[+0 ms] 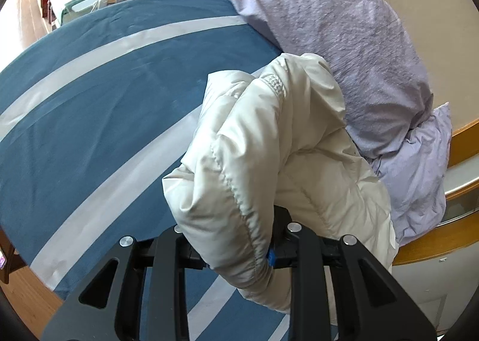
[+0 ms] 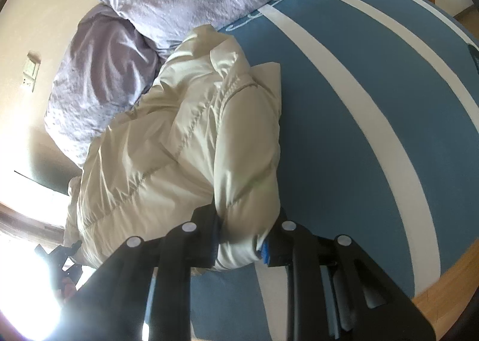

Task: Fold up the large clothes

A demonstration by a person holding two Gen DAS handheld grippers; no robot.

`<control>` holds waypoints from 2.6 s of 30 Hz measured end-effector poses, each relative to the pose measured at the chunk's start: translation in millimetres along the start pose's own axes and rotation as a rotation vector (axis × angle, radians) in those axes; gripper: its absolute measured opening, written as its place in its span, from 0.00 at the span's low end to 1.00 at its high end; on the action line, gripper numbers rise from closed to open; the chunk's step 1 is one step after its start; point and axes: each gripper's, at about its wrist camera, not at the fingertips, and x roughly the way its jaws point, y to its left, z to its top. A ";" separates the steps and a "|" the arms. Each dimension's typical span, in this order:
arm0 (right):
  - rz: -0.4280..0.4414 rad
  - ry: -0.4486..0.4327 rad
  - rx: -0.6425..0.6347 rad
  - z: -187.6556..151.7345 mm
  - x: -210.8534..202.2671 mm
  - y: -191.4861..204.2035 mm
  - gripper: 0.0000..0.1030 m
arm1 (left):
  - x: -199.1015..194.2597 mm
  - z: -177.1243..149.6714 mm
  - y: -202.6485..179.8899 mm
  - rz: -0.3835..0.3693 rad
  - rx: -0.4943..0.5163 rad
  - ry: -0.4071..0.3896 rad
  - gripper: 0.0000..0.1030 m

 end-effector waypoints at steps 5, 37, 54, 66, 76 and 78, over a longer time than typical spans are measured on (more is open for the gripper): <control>-0.004 -0.001 -0.009 -10.4 -3.8 -2.7 0.24 | -4.2 -4.2 10.1 0.003 -0.019 0.009 0.32; -0.303 -0.025 -0.591 -37.9 54.5 96.8 0.67 | 3.8 14.8 0.7 -0.088 -0.213 -0.073 0.31; -0.335 -0.026 -0.575 -38.7 68.2 94.4 0.69 | -54.7 -25.3 -151.1 -0.452 0.021 -0.087 0.28; -0.324 -0.035 -0.562 -39.3 65.1 89.4 0.69 | -57.3 -106.3 -257.1 -0.535 0.280 0.043 0.28; -0.275 -0.040 -0.554 -37.0 59.0 81.3 0.69 | -27.6 -161.7 -305.7 -0.492 0.448 0.144 0.28; -0.259 -0.043 -0.553 -36.0 56.9 79.6 0.69 | -19.3 -169.0 -312.0 -0.481 0.470 0.164 0.28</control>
